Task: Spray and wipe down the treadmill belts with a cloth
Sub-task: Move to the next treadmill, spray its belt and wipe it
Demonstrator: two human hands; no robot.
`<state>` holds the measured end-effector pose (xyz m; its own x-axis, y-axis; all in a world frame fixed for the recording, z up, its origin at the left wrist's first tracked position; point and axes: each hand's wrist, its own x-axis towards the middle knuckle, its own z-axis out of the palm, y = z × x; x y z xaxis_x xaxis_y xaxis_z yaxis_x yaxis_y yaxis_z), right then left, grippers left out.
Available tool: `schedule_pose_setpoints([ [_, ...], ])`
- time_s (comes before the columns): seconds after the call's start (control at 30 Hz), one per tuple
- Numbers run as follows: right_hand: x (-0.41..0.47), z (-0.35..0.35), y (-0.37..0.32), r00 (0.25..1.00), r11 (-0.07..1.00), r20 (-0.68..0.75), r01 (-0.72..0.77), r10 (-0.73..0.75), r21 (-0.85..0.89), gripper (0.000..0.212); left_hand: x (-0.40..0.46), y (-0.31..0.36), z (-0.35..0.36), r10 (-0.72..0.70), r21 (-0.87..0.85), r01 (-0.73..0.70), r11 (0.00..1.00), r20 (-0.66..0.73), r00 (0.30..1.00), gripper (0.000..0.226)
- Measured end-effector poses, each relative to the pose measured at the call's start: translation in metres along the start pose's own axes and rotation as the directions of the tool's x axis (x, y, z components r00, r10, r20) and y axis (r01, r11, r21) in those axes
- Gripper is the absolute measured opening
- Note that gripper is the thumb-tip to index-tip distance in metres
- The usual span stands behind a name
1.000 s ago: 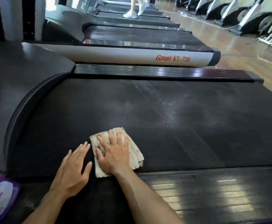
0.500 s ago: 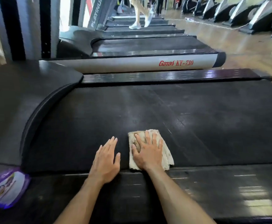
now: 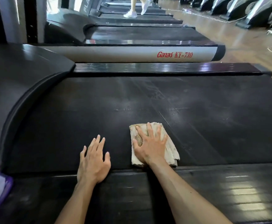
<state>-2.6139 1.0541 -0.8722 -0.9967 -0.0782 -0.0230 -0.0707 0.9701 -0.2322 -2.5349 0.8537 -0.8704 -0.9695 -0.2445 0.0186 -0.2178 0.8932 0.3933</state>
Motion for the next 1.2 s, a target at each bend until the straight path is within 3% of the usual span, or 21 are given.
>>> schedule_pose_setpoints([
  [0.2, -0.020, -0.005, -0.004, 0.971, 0.976, 0.099, 0.219, -0.218, 0.005, 0.071, 0.000, 0.002, -0.002, -0.015, 0.007, 0.015, 1.000, 0.013, 1.000, 0.064],
  [0.37, -0.007, -0.013, 0.034, 0.992, 0.997, 0.110, 0.068, -0.065, -0.029, 0.062, -0.001, 0.003, -0.003, -0.008, 0.021, 0.007, 1.000, 0.032, 0.999, 0.065],
  [0.5, 0.030, -0.008, 0.013, 0.996, 1.000, 0.092, 0.000, 0.001, -0.016, 0.061, 0.001, 0.004, 0.000, -0.022, 0.018, 0.022, 1.000, 0.017, 1.000, 0.066],
  [0.63, 0.032, -0.005, -0.022, 0.984, 0.991, 0.116, 0.137, -0.135, -0.005, 0.060, 0.002, 0.004, -0.001, -0.027, 0.019, 0.026, 0.999, 0.036, 0.999, 0.065],
  [0.73, 0.000, -0.007, -0.008, 0.954, 0.960, 0.111, 0.280, -0.280, 0.018, 0.059, 0.000, 0.007, -0.005, -0.020, 0.027, 0.018, 0.999, 0.041, 0.999, 0.065],
  [0.87, -0.002, -0.013, 0.032, 0.981, 0.986, 0.111, 0.163, -0.156, -0.048, 0.064, 0.000, 0.007, -0.007, -0.023, 0.033, 0.022, 0.999, 0.049, 0.999, 0.066],
  [1.0, 0.048, -0.010, 0.016, 0.994, 1.000, 0.113, 0.006, -0.003, -0.029, 0.059, 0.001, 0.006, -0.004, -0.018, 0.035, 0.017, 0.999, 0.042, 0.999, 0.068],
  [1.1, 0.063, -0.004, -0.013, 0.990, 0.999, 0.135, 0.048, -0.048, 0.002, 0.060, -0.001, 0.006, -0.004, -0.012, 0.034, 0.011, 0.999, 0.053, 0.998, 0.069],
  [1.2, 0.040, -0.005, -0.015, 0.972, 0.980, 0.125, 0.197, -0.198, 0.020, 0.063, 0.010, 0.002, -0.005, 0.001, 0.016, -0.002, 1.000, 0.038, 0.999, 0.070],
])
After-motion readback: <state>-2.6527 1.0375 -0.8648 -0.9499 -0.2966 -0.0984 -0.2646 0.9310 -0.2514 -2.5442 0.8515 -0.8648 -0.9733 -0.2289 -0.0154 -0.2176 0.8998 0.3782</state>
